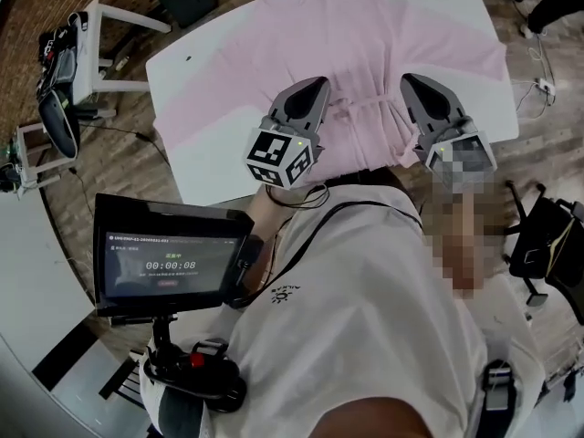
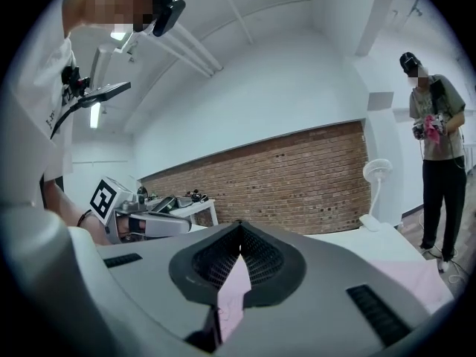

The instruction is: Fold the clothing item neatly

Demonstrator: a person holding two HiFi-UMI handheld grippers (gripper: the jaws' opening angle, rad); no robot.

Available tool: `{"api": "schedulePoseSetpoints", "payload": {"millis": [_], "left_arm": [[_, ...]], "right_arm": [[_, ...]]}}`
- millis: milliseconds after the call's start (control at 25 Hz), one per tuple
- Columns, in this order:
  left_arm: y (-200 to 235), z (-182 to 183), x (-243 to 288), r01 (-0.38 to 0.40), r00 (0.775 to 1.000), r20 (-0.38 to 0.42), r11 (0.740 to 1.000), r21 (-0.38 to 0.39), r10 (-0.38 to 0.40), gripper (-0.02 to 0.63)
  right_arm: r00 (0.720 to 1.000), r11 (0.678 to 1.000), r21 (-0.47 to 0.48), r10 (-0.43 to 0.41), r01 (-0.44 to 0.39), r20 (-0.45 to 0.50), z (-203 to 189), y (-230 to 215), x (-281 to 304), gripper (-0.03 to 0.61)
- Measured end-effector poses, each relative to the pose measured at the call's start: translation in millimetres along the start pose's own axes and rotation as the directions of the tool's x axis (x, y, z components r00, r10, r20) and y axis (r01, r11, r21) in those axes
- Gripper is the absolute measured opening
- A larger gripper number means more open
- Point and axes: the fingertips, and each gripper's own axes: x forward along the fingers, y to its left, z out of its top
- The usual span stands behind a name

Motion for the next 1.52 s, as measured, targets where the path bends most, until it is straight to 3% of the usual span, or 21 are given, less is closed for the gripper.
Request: {"api": "schedulePoseSetpoints", "payload": {"millis": [360, 640, 920, 1520], "left_arm": [[-76.0, 9.1, 95.0, 0.178, 0.983, -0.049, 0.982, 0.057, -0.175, 0.003], [-138.0, -2.0, 155.5, 0.31, 0.949, -0.087, 0.949, 0.061, -0.304, 0.003], [-180.4, -34.4, 202.9, 0.394, 0.912, -0.137, 0.918, 0.035, -0.386, 0.003], [-227.9, -71.0, 262.6, 0.477, 0.863, -0.205, 0.878, 0.033, -0.461, 0.003]], "right_arm": [[0.986, 0.985, 0.054, -0.165, 0.165, -0.001, -11.1, -93.6, -50.0, 0.003], [0.959, 0.957, 0.073, -0.281, 0.282, -0.023, -27.8, -149.5, -88.3, 0.005], [0.931, 0.924, 0.113, -0.364, 0.366, -0.036, -53.1, -205.3, -111.3, 0.004], [0.817, 0.817, 0.108, -0.539, 0.566, -0.207, -141.1, -325.7, -135.3, 0.005]]}}
